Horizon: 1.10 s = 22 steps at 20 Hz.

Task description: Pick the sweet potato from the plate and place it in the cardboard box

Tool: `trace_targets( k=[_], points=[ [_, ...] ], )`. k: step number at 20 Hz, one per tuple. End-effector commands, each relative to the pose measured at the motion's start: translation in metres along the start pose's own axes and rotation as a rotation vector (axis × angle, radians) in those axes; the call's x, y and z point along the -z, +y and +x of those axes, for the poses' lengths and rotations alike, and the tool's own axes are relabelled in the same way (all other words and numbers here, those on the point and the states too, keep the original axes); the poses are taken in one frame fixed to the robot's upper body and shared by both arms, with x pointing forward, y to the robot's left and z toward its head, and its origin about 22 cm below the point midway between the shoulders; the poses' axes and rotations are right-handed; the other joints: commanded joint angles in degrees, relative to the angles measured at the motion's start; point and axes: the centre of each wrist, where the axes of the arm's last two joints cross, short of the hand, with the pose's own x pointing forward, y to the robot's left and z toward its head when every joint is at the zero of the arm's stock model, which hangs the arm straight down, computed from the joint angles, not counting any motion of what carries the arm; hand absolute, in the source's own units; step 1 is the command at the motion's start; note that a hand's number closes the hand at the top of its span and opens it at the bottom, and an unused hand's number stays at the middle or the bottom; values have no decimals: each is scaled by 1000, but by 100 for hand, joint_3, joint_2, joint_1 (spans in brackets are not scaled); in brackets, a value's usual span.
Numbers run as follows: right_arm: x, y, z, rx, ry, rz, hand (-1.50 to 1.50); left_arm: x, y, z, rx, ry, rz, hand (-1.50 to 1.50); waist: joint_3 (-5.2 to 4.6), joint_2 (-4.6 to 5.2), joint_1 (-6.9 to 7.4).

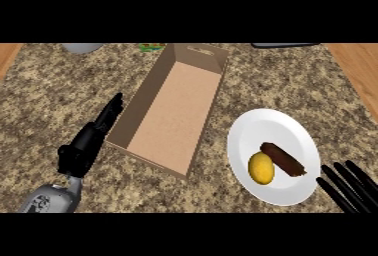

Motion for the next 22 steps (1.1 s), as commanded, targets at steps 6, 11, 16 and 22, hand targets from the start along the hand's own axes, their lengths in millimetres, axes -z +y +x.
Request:
trace_targets(
  k=[6, 11, 16, 22],
  points=[
    [-4, -45, 78, 6, 173, 180, -150, 2, -6, -8, 2, -25, -73, 0, 20, 78, 381],
    [28, -18, 88, 43, 190, 171, -150, 26, -15, 17, -4, -50, -81, 0, 34, 96, 486],
    [61, -4, 96, -1, 233, 204, -150, 29, -12, 13, 2, -40, -76, 0, 33, 101, 522],
    [57, 36, 67, -13, 292, 255, -150, 21, -24, 17, -10, -30, -97, 0, 37, 93, 501]
  ],
)
